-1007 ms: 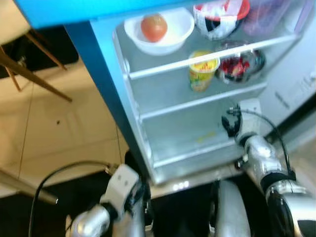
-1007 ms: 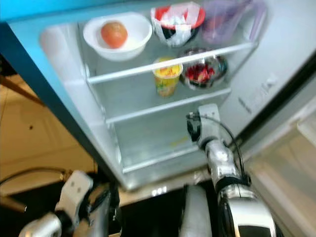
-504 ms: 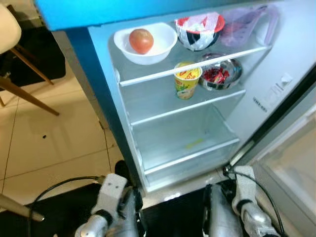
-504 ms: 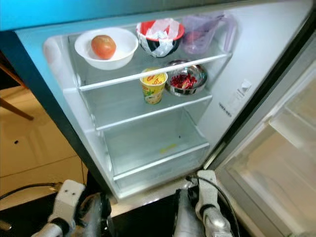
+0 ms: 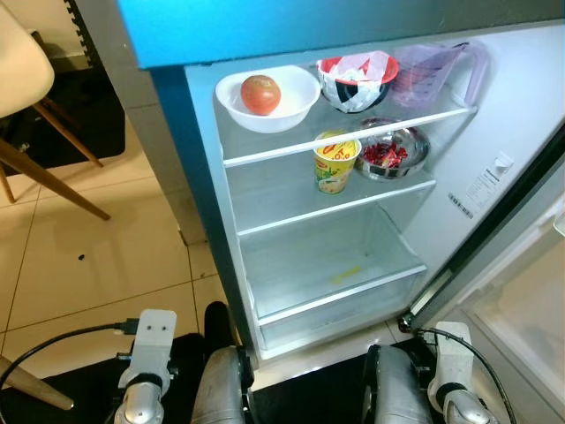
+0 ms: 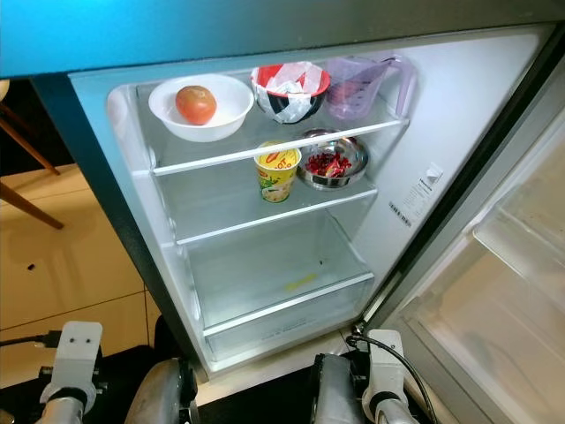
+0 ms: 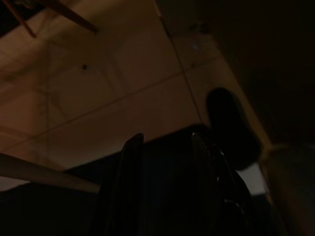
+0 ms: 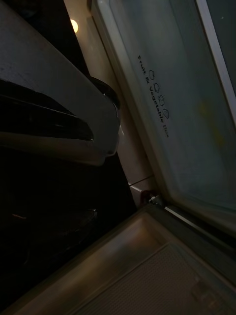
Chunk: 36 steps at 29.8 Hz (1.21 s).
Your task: Restocking fridge
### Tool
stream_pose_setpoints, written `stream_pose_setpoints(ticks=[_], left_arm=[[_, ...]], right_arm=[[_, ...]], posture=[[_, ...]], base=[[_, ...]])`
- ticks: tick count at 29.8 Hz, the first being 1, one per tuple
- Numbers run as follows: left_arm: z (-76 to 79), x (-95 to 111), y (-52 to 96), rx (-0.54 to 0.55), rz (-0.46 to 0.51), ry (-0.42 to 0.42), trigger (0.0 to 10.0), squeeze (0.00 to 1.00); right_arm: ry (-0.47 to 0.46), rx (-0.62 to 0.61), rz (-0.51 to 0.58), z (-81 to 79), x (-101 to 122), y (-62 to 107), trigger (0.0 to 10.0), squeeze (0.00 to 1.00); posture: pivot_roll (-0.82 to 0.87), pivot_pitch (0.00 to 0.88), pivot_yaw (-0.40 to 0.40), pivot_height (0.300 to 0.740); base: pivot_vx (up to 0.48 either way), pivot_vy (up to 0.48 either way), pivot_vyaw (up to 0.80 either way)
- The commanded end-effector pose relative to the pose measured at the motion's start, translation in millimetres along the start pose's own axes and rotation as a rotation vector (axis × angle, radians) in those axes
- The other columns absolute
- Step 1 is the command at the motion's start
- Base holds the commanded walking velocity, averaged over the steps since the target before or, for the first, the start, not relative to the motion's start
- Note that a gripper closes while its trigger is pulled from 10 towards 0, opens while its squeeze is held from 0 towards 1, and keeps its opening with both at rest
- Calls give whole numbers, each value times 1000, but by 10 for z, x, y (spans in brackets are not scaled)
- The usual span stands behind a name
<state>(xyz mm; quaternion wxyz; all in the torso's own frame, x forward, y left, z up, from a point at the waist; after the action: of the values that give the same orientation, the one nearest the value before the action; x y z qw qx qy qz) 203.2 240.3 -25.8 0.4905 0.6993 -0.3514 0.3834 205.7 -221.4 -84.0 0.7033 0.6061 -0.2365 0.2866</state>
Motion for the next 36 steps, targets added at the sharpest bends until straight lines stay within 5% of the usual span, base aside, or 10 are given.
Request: stream_pose_setpoints(ticks=[1,36], left_arm=[[67,-72,38,-12,-14,-5,10000,0],[57,-75,-22,11,23,-4,10000,0]], right_arm=[[-10,0,-49,-15,-152,38,10000,0],[-15,0,-76,-24,-228,59,10000,0]], posture=[[-9,83,-33,569],[-8,88,-32,724]], base=[[0,0,0],[0,0,0]])
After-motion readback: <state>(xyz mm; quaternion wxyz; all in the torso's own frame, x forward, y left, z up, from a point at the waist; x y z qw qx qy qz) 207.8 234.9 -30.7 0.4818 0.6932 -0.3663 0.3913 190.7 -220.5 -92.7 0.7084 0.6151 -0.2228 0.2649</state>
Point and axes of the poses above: a point about 5 cm out from each wrist's last joint towards the gripper, its own y axis pointing back from the gripper into the wrist, its own x axis along the axis of the wrist's last joint, z = x × y, the point moved 2 cm from there along -y, pointing out of the wrist towards the gripper, and after that the axes turned 9 degrees about y, right-handed, at the moved point
